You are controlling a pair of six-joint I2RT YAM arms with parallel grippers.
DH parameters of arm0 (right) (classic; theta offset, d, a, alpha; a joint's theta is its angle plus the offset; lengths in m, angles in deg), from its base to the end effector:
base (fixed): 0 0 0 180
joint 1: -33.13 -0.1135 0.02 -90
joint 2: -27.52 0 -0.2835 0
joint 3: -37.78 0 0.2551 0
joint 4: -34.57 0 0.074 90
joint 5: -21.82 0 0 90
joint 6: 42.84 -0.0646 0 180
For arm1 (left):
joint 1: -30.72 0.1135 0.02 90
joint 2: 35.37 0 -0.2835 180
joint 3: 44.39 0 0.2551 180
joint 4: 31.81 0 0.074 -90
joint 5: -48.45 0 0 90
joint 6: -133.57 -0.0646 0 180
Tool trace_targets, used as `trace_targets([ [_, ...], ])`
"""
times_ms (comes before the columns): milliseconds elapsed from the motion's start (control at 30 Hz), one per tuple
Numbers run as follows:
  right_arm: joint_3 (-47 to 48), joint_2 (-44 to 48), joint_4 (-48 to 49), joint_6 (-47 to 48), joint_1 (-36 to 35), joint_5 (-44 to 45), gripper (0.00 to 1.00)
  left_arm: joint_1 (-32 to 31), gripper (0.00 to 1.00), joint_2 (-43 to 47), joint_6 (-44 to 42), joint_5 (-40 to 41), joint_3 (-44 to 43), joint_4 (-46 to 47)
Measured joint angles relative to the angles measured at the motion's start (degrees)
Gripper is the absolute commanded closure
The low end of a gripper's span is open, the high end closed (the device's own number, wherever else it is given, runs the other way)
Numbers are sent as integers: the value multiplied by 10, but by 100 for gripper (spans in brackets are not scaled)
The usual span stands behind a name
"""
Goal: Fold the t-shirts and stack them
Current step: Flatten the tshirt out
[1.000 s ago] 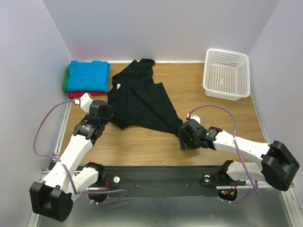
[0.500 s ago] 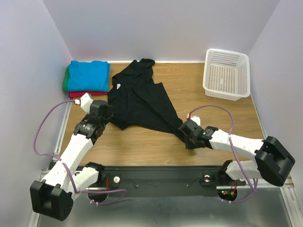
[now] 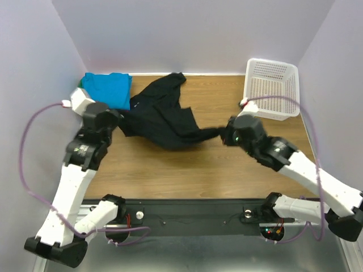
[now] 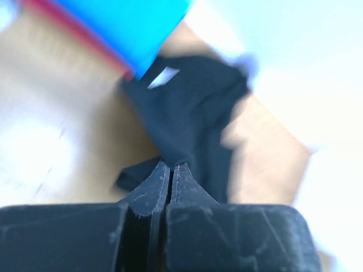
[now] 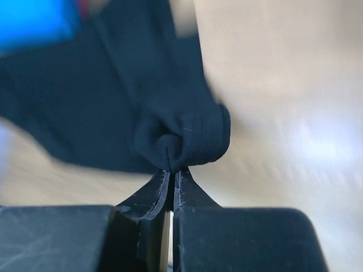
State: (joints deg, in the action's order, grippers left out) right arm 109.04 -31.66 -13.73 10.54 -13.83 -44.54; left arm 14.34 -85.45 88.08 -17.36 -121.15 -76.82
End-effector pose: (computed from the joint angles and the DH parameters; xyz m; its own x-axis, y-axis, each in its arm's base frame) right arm 0.1770 0.1516 0.3317 -0.5914 0.1674 -0.7888 -0.1196 0.9492 0.2911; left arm 0.1919 -0.0288 0.4037 -0.1339 -0.6272 -0.7673 -0.2942 0.7645 -0.5736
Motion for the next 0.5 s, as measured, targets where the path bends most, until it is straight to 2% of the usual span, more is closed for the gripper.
trace_targets([
  [133,176,16,-5,22,0,70,99,0,100,-2,-28,24,-210,-26],
  [167,228,18,-2,31,0,92,100,0,100,-10,-43,36,-315,-29],
  [333,346,15,-31,64,0,122,100,0,100,-26,-75,48,-531,-48],
  [400,383,13,-31,74,0,108,100,0,100,-19,-85,44,-579,-42],
  [500,431,15,-32,86,-1,76,99,0,100,-7,-93,33,-607,-34],
])
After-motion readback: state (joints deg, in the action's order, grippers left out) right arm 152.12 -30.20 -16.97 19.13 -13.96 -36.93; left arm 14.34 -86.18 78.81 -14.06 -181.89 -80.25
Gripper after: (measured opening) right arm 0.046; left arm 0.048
